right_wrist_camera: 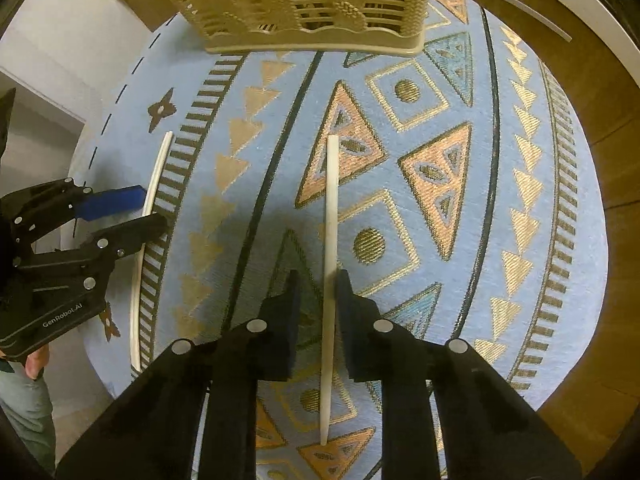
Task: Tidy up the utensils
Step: 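Lower both open grippers toward the remaining chopsticks, then close the left gripper on a chopstick while the right gripper grasps another, then carry both chopsticks over the caddy and open both grippers to drop them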
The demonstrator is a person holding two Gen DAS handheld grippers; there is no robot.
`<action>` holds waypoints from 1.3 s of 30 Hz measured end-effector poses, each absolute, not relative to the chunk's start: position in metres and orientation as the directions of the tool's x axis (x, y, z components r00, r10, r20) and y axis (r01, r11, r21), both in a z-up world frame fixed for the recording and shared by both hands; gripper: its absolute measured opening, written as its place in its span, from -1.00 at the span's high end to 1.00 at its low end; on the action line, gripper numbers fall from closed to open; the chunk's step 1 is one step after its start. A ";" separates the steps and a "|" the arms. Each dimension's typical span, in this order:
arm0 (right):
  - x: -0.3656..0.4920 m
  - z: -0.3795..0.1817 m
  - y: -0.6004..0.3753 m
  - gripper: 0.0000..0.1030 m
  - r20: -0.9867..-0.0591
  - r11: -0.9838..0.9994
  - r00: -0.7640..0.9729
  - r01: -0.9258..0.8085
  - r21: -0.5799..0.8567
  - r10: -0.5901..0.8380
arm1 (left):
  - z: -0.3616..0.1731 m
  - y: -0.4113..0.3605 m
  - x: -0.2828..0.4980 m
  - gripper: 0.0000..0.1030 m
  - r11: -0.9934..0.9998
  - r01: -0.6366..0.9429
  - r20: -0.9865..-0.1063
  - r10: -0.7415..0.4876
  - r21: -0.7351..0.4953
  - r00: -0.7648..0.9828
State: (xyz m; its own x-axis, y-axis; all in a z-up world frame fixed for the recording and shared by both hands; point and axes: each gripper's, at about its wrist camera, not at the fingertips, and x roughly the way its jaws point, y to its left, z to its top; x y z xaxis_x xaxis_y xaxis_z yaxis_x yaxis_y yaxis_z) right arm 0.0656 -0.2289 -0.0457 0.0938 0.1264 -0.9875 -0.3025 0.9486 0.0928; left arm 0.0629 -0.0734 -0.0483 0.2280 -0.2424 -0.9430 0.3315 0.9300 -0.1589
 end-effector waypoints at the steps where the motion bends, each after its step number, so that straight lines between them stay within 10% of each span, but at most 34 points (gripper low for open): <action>1: 0.066 -0.046 -0.228 0.71 -0.988 0.949 0.092 -0.303 0.093 0.126 | -0.048 -0.076 0.063 0.37 0.930 0.333 -0.944 -0.236 -0.152 0.229; 9: 0.063 -0.047 -0.220 0.92 -0.986 0.937 0.128 -0.344 0.056 0.106 | -0.051 -0.109 0.047 0.71 0.922 0.382 -0.940 -0.079 0.057 0.332; 20: 0.048 -0.010 -0.255 0.92 -0.948 0.930 0.209 -0.329 0.164 0.241 | -0.027 -0.075 0.042 0.95 0.911 0.331 -0.860 -0.362 -0.245 0.359; 39: 0.030 0.128 -0.258 0.92 -0.698 0.886 0.571 -0.415 0.209 0.432 | 0.123 -0.047 0.019 0.95 0.851 0.428 -0.504 -0.525 -0.304 0.686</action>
State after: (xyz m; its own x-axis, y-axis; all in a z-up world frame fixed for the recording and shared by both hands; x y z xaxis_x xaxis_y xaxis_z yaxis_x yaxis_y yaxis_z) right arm 0.0303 -0.2584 0.1285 0.5713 0.4323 -0.6977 -0.4145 0.8856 0.2093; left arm 0.0190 -0.0466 0.1232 0.6862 -0.5249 -0.5035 0.4283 0.8511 -0.3035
